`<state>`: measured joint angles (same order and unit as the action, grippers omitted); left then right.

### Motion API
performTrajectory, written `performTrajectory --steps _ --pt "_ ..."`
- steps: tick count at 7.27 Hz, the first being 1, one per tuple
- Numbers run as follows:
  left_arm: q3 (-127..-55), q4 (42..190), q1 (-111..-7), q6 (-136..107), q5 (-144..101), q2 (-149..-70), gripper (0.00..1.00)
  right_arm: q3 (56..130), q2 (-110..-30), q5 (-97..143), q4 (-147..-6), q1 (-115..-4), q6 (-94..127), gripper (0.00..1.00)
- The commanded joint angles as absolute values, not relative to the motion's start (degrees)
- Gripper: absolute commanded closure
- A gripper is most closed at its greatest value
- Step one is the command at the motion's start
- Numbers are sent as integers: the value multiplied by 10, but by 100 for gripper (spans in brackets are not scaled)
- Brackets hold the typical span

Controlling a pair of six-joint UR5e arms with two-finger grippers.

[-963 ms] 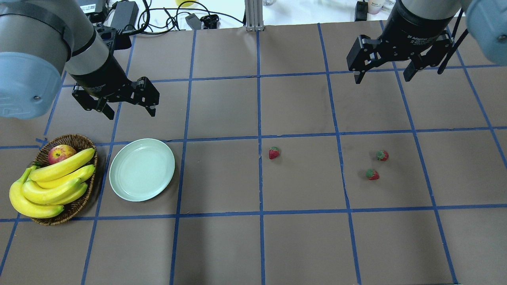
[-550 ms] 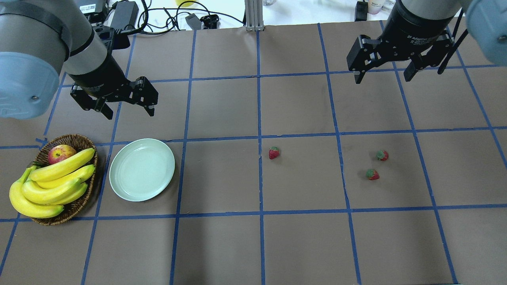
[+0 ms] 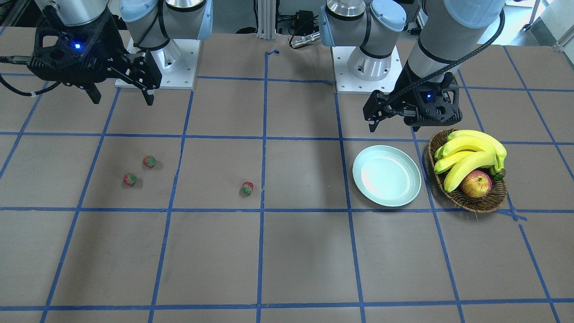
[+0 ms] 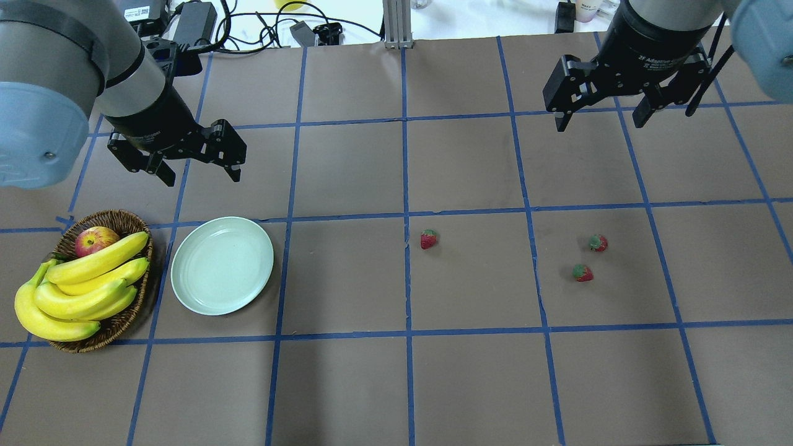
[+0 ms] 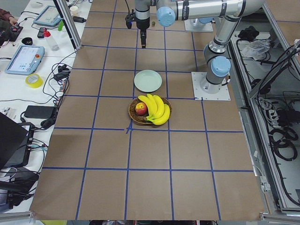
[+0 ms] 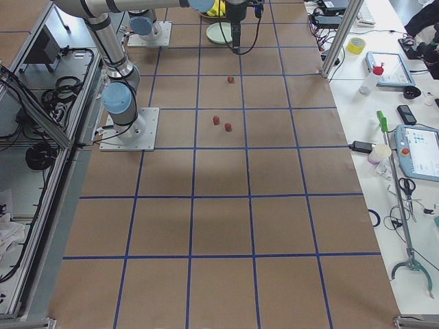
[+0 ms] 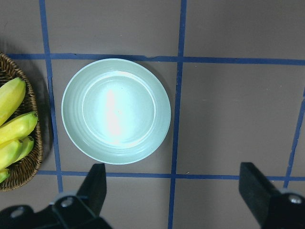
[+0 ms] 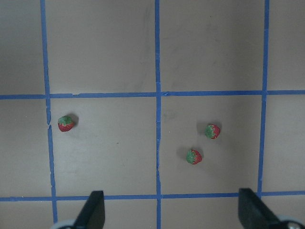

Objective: Collect all strawberries into plate

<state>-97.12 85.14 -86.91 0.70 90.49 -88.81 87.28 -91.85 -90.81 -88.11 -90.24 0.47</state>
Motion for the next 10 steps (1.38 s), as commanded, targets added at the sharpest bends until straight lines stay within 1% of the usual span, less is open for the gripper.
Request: performTrajectory --steps 1,4,5,7,8,9,10 --pt "-967 857 -868 7 906 -883 0 873 -918 -909 -877 -902 3 0" --pt "-966 860 -868 6 917 -875 0 873 -918 -909 -876 -902 3 0" --pt "-968 860 -868 6 963 -875 0 873 -918 -910 -875 -903 4 0" --pt "-966 858 -869 6 935 -875 0 871 -905 -910 -884 -913 15 0" --pt "-968 858 -868 7 936 -875 0 874 -864 -899 -884 -925 77 0" --pt "-968 858 -868 7 934 -875 0 889 -817 -908 -945 -980 128 0" --pt "-969 857 -867 7 936 -875 0 936 -770 -901 -1038 -1017 134 0"
